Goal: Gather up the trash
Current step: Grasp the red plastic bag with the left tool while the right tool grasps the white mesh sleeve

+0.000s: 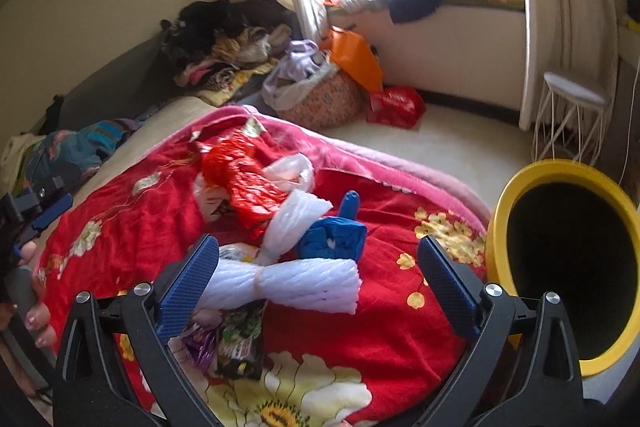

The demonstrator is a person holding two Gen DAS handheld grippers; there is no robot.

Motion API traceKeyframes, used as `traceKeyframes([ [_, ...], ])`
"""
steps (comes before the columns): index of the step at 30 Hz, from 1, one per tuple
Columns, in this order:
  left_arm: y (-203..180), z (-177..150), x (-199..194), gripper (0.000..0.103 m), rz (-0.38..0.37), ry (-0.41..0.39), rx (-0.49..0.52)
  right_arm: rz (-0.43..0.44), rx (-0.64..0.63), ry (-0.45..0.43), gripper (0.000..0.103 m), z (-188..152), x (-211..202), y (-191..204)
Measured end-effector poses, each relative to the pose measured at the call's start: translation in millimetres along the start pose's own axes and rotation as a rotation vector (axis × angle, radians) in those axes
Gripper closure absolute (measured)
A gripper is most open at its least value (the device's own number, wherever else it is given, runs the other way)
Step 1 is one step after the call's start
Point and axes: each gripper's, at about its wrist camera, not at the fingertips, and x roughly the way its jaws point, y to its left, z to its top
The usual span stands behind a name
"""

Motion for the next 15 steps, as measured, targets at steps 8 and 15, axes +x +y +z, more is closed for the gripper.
traceKeyframes([
  [8, -6.7, 7.9, 71.5, 0.010, -0.047, 0.123, 0.011, 0.029, 0.056, 0.080, 0.032, -9.2, 32.8, -13.9],
  [15, -7.1, 10.1, 115.7, 0.016, -0.063, 0.200, -0.004, 0.123, 0.061, 0.128, 0.052, -17.5, 41.8, -19.5],
])
